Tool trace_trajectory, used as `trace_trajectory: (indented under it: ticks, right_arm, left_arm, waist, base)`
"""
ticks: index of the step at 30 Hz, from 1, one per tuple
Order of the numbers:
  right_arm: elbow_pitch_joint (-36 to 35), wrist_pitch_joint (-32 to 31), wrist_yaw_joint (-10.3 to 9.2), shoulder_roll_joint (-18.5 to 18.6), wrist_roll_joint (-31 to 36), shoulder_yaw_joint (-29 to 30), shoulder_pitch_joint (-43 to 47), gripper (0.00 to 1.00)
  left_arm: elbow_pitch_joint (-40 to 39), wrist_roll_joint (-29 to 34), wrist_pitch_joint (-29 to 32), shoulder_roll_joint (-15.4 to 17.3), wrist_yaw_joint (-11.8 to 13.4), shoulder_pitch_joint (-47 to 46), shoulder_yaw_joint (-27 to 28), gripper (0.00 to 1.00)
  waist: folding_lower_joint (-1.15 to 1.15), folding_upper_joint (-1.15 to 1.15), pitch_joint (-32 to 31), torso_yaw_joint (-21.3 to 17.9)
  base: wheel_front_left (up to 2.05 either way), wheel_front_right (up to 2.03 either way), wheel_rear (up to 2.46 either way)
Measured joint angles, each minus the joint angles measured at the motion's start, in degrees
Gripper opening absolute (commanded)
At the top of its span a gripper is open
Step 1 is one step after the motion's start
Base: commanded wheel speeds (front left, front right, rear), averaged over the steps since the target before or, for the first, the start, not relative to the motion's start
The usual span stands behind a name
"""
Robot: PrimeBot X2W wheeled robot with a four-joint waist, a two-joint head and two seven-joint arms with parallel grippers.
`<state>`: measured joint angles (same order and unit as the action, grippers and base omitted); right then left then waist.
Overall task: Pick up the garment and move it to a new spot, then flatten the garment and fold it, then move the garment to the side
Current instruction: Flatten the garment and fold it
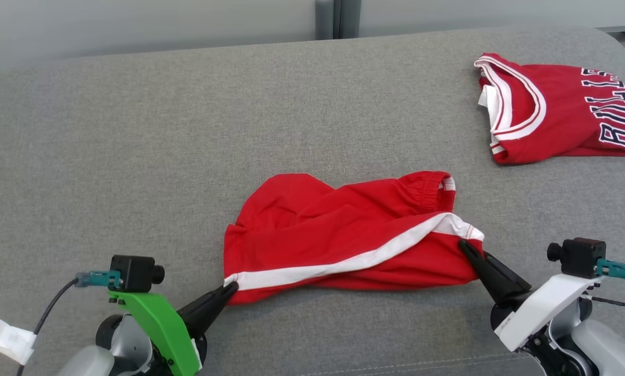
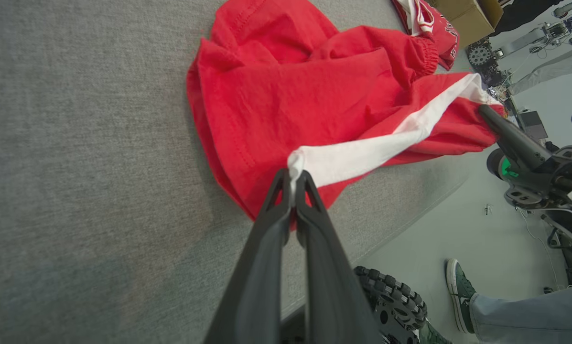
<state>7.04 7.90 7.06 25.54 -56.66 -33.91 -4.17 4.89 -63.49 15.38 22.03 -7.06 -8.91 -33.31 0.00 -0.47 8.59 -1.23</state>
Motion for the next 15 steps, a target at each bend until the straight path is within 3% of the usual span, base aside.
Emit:
trace_trajectory:
  ticks: [8,15]
  right_arm:
    - [-4.0,-0.9,0.0,3.2,-0.1,0.4,-1.0,0.0]
    - [-4.6,-5.9,0.0,2.8,-2.7,1.5,-15.8,0.0]
  left_arm:
    - [-4.4,-1.2,1.5,2.4,0.0,-0.3,3.1,0.0]
    - [-4.3,-2.9,5.8,3.1,0.1,-14.3,6.2,0.0]
  waist:
    - [0.0,0.0,3.0,0.3]
    - [0.0,0.0,7.1,0.2]
  base:
    - [0.0,0.0,0.0]
    - [0.0,0.0,0.0]
